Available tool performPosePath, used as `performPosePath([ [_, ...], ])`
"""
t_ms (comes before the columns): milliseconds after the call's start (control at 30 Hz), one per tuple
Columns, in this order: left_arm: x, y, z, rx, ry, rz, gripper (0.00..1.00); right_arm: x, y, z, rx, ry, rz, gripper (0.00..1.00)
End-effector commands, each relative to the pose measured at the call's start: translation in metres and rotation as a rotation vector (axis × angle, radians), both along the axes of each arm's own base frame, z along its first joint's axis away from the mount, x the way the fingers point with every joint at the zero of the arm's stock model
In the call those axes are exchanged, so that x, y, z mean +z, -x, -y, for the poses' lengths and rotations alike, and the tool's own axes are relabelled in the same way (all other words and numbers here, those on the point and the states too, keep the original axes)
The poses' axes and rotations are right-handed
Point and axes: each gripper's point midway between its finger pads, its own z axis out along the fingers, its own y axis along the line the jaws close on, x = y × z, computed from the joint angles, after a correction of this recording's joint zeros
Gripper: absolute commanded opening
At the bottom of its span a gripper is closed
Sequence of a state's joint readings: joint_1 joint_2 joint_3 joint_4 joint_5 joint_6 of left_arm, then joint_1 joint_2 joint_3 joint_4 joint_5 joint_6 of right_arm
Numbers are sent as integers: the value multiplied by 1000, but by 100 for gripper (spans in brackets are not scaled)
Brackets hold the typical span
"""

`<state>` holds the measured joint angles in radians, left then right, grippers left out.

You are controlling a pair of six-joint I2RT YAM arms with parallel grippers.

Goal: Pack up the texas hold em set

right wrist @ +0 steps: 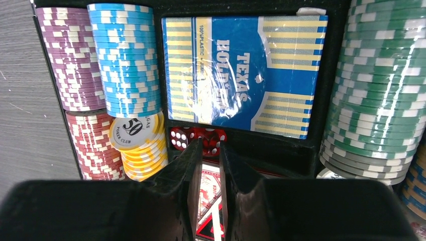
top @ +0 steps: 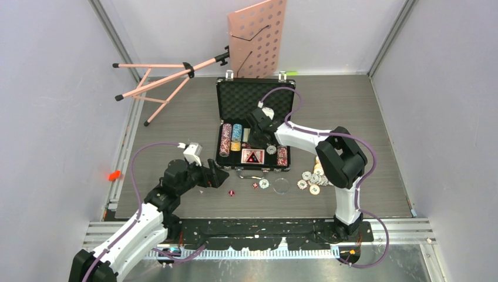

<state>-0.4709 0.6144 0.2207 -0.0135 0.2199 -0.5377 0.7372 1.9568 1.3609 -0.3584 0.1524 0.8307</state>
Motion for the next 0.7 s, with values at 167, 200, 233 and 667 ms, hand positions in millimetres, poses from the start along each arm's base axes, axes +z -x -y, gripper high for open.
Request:
performPosePath([
  [167,10,-6,1,-5,8,56,88,2,-6,3,-32,-165,-10,25],
  [200,10,-6,1,-5,8,56,88,1,-7,3,-32,-176,-14,25],
  [233,10,-6,1,-6,8,56,88,0,-5,0,-23,-193,-21,25],
  [667,11,-4,0,-4,8,56,88,-13,1,0,-32,-236,-85,25],
])
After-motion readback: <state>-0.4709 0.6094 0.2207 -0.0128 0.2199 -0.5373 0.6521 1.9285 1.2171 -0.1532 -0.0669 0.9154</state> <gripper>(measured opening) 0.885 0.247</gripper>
